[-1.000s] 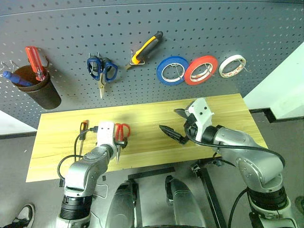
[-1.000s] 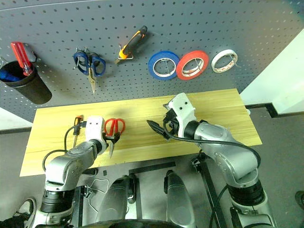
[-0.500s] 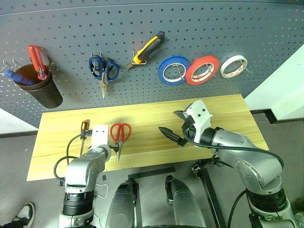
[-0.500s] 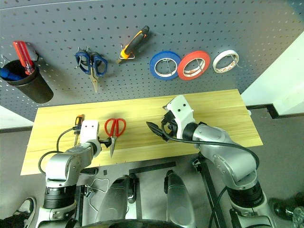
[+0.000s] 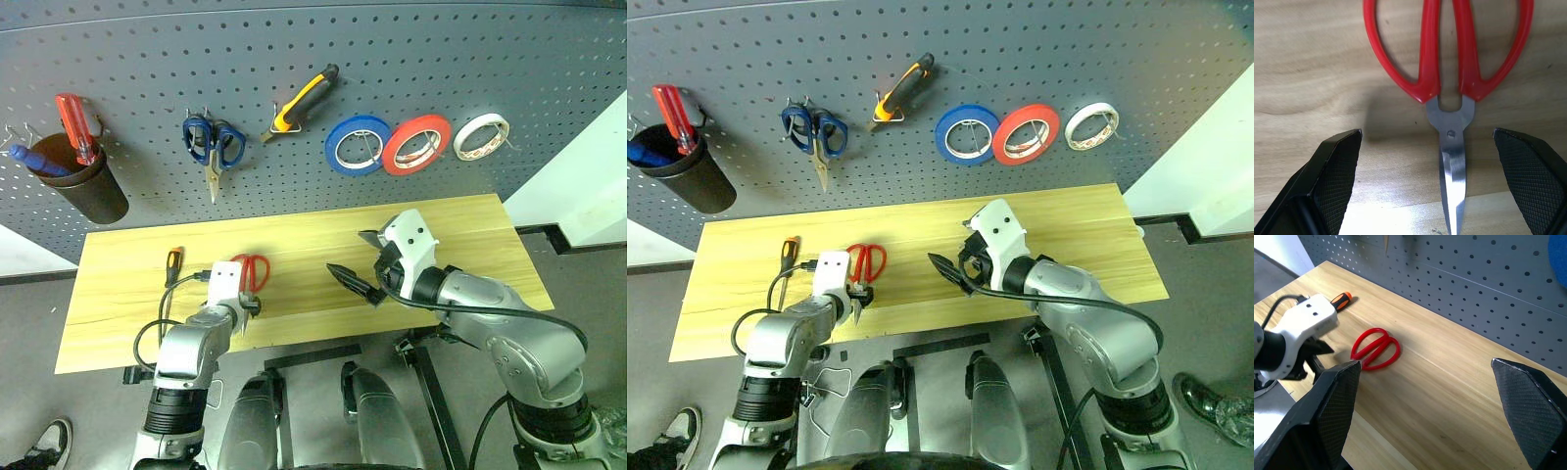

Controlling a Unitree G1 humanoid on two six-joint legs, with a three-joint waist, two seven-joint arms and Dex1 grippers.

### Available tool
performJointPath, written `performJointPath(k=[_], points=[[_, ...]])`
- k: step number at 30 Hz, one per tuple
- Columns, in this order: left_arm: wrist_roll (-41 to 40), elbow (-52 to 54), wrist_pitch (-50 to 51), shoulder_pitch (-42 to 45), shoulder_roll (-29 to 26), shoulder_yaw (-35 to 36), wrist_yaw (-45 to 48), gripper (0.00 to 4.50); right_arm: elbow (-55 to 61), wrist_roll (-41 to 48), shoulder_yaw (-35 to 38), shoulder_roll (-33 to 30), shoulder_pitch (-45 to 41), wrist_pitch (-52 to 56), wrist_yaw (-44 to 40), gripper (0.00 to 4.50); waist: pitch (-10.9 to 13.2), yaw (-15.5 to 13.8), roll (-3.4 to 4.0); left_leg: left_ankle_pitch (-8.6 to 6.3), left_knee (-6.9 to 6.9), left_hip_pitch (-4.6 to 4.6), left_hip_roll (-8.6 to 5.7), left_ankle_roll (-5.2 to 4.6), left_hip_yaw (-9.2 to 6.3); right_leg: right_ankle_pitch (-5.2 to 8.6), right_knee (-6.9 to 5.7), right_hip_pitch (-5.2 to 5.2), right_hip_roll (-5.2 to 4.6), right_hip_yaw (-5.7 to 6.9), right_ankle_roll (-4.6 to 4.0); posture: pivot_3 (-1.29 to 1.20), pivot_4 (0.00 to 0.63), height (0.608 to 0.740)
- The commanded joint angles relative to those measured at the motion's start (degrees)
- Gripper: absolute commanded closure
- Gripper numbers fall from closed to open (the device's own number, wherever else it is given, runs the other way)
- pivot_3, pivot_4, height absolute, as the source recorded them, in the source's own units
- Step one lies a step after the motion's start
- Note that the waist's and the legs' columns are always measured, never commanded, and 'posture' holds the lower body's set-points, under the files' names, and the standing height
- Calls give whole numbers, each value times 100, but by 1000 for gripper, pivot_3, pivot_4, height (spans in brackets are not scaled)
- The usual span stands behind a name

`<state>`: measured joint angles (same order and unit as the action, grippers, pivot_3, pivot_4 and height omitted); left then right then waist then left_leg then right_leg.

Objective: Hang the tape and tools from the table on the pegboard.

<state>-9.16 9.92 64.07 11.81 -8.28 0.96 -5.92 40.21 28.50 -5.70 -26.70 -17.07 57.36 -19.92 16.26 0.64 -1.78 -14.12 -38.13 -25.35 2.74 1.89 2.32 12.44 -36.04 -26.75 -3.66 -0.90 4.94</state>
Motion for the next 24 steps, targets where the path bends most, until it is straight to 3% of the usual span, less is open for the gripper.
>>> performJointPath(k=[1,12,24], points=[[171,-250,-283,-13,25,-110,71,0,317,103,60,56,34,52,51,37,0,0,0,0,0,1,0,0,-1,0,0,1,0,0,-1,14,319,716],[553,-770,-421,-23,-76,-303,97,0,482,166,38,161,67,215,251,37,0,2,1,0,0,9,0,0,-22,2,2,9,-4,0,-5,11,329,716],[617,-797,-250,-182,168,-218,114,0,567,225,127,135,115,251,360,37,2,4,5,-1,0,12,1,0,-26,3,4,10,-8,0,-7,2,336,716]])
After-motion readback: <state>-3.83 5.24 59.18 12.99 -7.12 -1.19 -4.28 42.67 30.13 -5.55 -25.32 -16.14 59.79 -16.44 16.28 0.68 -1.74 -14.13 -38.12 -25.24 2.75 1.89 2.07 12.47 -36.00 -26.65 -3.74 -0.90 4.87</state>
